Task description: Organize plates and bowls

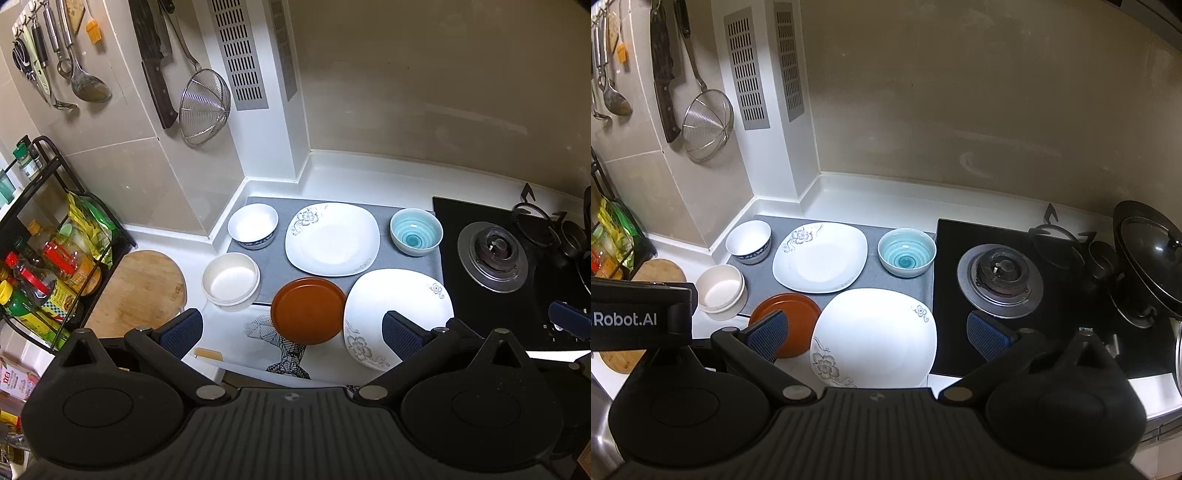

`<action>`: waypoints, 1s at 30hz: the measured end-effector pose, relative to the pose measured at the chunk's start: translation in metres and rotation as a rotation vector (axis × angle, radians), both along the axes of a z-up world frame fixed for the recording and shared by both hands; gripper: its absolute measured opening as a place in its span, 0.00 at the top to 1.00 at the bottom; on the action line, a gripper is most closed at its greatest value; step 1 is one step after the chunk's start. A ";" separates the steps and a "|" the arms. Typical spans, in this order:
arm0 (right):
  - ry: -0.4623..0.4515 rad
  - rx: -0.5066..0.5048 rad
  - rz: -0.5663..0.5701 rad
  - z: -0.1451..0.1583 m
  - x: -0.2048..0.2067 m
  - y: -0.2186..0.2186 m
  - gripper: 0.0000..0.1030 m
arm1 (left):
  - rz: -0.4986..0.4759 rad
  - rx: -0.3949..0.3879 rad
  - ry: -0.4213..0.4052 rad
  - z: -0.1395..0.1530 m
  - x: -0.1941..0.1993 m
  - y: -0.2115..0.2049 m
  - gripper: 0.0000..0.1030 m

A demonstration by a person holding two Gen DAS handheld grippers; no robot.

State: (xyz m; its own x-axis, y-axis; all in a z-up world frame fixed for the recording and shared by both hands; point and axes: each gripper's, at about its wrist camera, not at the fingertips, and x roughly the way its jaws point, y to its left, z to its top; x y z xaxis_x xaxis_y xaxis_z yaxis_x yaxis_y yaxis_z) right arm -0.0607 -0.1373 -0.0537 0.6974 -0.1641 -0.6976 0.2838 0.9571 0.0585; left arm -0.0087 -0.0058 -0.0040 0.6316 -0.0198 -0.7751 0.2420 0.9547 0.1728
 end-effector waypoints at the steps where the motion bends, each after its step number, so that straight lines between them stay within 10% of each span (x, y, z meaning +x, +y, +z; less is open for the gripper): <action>1: 0.003 0.003 0.002 -0.001 0.000 -0.001 0.00 | 0.000 0.005 0.002 0.000 0.001 0.000 0.00; 30: 0.041 0.029 -0.009 -0.012 0.010 -0.004 0.00 | -0.004 -0.014 0.050 -0.010 0.015 0.003 0.00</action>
